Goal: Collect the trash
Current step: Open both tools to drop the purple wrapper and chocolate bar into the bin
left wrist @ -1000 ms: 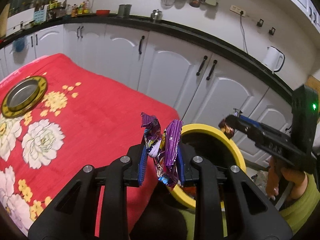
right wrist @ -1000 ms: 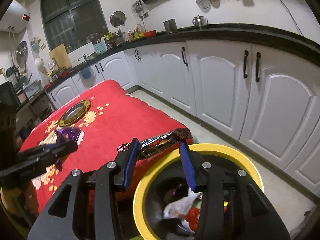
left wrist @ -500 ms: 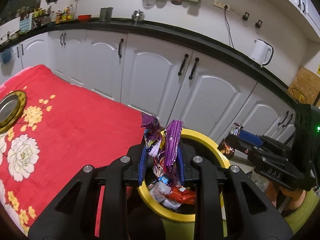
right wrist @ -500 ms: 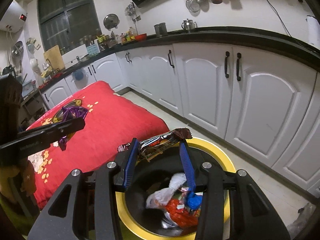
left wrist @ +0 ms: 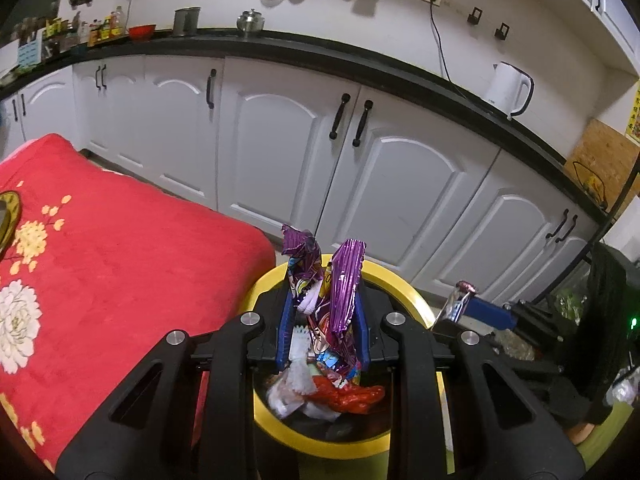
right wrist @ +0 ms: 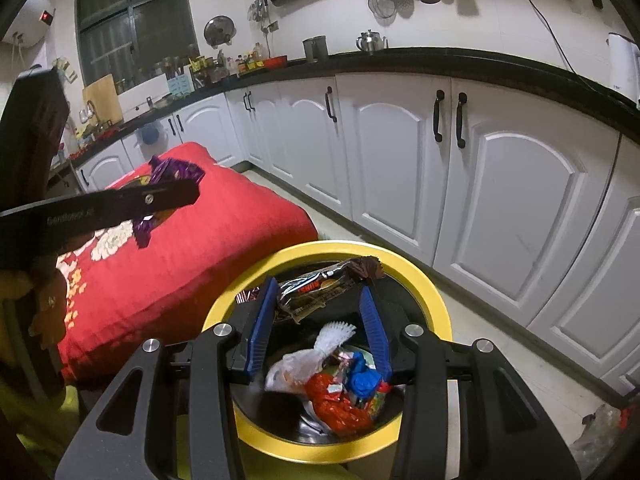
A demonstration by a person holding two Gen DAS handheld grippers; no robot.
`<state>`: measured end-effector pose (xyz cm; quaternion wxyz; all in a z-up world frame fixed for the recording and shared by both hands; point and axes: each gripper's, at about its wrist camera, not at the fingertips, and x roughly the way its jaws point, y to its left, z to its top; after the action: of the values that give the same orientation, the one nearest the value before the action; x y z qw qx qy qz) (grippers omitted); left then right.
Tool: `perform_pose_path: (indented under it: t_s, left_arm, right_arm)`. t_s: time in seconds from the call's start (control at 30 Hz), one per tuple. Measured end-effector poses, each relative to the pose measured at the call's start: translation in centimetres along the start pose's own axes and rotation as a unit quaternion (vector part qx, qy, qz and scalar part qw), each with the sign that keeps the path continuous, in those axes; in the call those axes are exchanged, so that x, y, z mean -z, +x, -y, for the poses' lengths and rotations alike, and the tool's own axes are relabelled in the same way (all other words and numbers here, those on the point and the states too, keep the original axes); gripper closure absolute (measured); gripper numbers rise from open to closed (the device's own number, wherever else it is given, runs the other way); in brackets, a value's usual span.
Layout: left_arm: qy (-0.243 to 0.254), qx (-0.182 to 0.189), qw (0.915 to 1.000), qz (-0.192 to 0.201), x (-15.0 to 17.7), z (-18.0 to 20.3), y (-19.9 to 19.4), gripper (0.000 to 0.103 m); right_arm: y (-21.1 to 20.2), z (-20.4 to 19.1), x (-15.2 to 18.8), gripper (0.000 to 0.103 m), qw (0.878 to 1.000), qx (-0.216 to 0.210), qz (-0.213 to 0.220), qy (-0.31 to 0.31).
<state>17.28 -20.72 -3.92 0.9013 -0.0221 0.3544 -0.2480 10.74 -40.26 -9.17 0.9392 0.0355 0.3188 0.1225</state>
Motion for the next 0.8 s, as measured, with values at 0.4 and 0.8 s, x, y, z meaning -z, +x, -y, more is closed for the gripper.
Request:
perform_pose_path:
  t_s: [0.4, 0.8]
  left_arm:
    - [0.008, 0.007, 0.9998, -0.014, -0.1, 1.2, 2.0, 0.084]
    - [0.0, 0.008, 0.9991, -0.043, 0.4, 0.9, 4.3, 0.084]
  right_arm:
    - [1.4, 0.1, 1.7, 0.062, 1.0, -0.008, -0.025, 0.0]
    - [3.5, 0.0, 2.8, 0.061, 0.999, -0.011, -0.046, 0.007]
